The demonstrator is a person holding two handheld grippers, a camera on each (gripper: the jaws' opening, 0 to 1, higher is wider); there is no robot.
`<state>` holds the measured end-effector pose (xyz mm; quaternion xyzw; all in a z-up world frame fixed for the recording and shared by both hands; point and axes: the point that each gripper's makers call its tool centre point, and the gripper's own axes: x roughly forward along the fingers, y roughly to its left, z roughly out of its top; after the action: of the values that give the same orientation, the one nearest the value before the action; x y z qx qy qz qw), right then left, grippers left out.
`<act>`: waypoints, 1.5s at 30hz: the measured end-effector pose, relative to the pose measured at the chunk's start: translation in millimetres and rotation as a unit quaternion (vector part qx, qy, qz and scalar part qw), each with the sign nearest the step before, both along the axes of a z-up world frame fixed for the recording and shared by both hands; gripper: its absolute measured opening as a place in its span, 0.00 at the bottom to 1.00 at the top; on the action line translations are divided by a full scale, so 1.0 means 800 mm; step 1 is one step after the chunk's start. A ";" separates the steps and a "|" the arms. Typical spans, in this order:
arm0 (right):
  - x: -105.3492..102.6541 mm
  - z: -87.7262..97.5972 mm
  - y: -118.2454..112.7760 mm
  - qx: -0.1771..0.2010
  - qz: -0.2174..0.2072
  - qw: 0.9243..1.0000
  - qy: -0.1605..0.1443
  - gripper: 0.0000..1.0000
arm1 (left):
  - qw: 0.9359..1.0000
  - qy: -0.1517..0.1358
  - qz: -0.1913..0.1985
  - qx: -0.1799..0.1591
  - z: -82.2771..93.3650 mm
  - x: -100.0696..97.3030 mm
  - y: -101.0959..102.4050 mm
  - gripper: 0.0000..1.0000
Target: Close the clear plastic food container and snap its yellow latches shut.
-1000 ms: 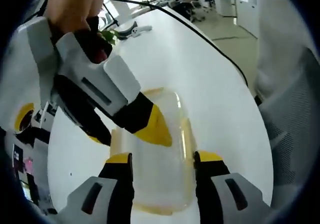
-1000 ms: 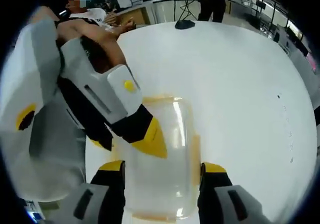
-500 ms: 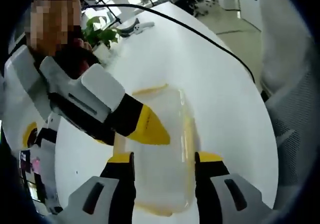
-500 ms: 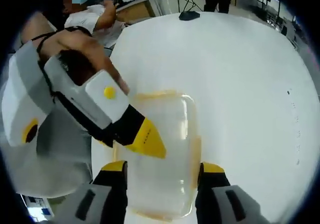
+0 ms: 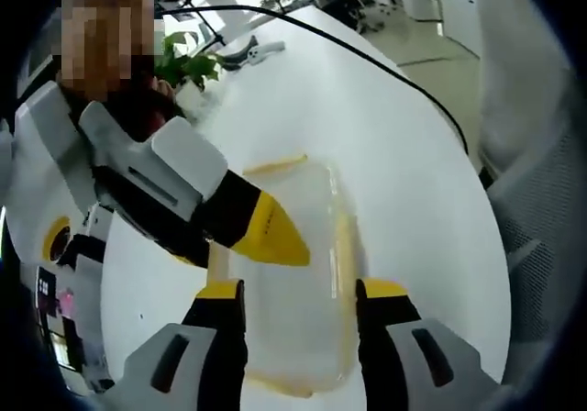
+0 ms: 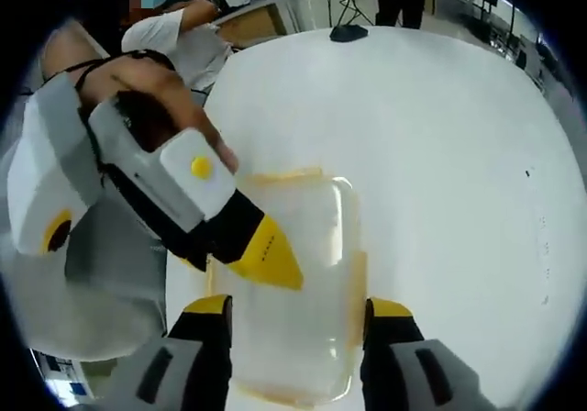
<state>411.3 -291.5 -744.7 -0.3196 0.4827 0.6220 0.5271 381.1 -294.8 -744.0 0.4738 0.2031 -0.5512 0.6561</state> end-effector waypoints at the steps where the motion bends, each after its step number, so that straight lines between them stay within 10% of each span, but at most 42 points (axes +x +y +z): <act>1: 0.000 0.001 0.000 0.005 -0.001 1.000 -0.008 0.56 | 1.000 -0.001 -0.001 0.002 0.000 0.000 0.000 0.45; 8: 0.000 0.018 -0.005 0.048 -0.024 0.997 -0.061 0.55 | 1.000 0.007 -0.001 0.003 0.011 0.001 0.002 0.45; 13: -0.007 0.033 -0.013 0.071 -0.034 0.994 -0.081 0.57 | 0.996 0.076 0.019 -0.044 0.032 -0.005 0.000 0.45; 24: -0.028 0.033 -0.031 0.084 -0.065 0.990 -0.088 0.74 | 0.986 0.160 0.012 -0.036 0.047 0.012 0.031 0.47; 30: -0.032 0.025 -0.041 0.083 -0.091 0.988 -0.090 0.96 | 0.981 0.195 0.017 -0.007 0.036 0.013 0.040 0.79; 37: -0.032 0.004 -0.050 0.044 -0.055 0.992 -0.108 0.99 | 0.982 0.184 -0.002 0.037 0.009 0.021 0.045 0.95; 45: -0.034 -0.025 -0.045 0.022 -0.032 0.994 -0.107 0.91 | 0.982 0.175 -0.013 0.064 -0.022 0.018 0.039 0.88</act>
<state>383.7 -327.5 -764.4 -0.3574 0.4199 0.5776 0.6019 395.8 -263.5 -761.3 0.4135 0.3435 -0.6199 0.5716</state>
